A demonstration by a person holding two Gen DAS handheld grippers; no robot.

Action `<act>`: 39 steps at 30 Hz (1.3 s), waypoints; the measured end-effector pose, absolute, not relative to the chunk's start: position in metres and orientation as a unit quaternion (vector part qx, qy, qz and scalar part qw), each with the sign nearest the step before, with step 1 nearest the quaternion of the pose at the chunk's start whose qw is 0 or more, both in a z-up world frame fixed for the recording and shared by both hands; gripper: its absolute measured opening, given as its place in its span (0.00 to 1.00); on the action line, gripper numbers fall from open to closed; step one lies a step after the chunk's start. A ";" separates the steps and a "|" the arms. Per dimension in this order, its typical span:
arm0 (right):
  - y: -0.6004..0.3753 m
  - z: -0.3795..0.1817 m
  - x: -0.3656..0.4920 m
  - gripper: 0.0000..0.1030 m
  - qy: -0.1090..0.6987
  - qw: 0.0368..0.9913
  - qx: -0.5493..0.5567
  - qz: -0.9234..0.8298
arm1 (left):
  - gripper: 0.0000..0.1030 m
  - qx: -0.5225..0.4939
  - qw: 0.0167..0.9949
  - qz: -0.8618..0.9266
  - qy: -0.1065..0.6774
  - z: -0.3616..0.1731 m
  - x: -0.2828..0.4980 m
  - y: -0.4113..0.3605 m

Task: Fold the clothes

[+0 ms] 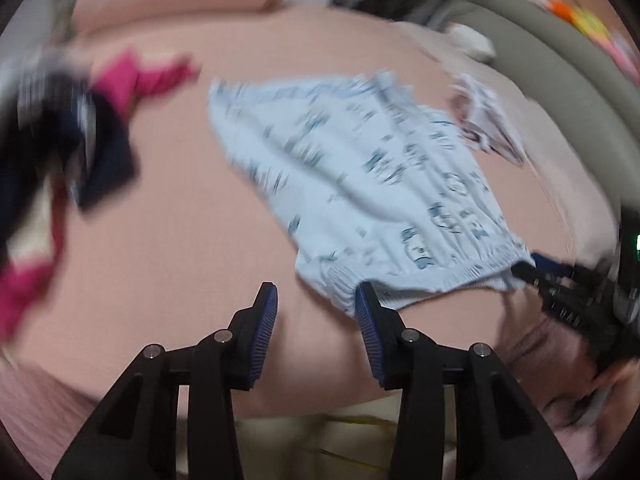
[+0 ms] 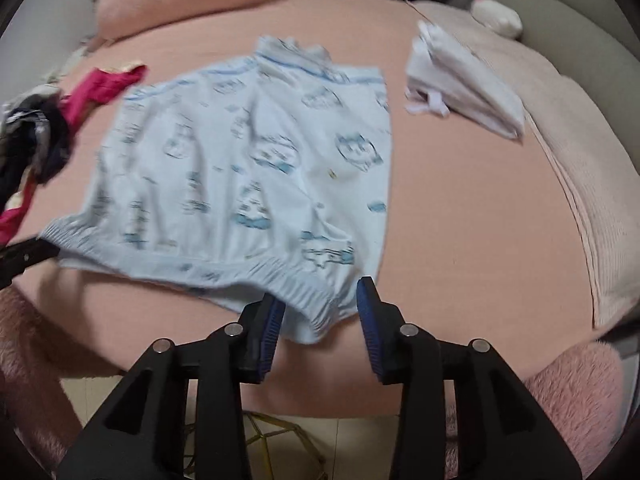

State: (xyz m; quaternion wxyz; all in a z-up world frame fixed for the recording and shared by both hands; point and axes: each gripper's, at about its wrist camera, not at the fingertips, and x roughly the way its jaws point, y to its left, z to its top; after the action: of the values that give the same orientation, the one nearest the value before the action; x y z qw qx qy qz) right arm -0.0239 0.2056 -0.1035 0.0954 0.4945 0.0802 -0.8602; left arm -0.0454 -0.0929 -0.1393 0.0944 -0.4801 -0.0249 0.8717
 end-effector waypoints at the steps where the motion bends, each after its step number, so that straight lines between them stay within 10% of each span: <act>1: 0.204 -0.102 -0.020 0.37 0.082 0.107 0.493 -0.859 | 0.41 -0.472 0.108 0.875 0.013 -0.136 -0.044 -0.084; 9: 0.189 -0.116 -0.038 0.37 0.128 0.135 0.485 -0.855 | 0.41 -0.465 0.205 0.844 0.173 -0.158 -0.062 -0.024; 22: 0.192 -0.113 -0.093 0.08 0.127 0.138 0.461 -0.867 | 0.07 -0.416 0.178 0.888 0.085 -0.143 -0.086 -0.038; 31: 0.186 -0.148 -0.067 0.09 0.151 0.139 0.485 -0.850 | 0.08 -0.500 0.154 0.849 0.074 -0.186 -0.080 -0.055; 34: 0.186 -0.140 -0.052 0.33 0.160 0.147 0.485 -0.847 | 0.10 -0.504 0.163 0.847 0.041 -0.184 -0.070 -0.064; 39: 0.212 -0.120 -0.042 0.42 0.056 0.193 0.488 -0.849 | 0.42 -0.478 0.210 0.840 -0.148 -0.164 -0.063 -0.112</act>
State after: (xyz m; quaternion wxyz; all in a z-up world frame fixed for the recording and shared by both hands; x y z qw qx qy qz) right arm -0.0423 0.2119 -0.1200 0.1928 0.4879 0.0562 -0.8495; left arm -0.0633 -0.1116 -0.1645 0.2105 -0.4778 -0.1480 0.8399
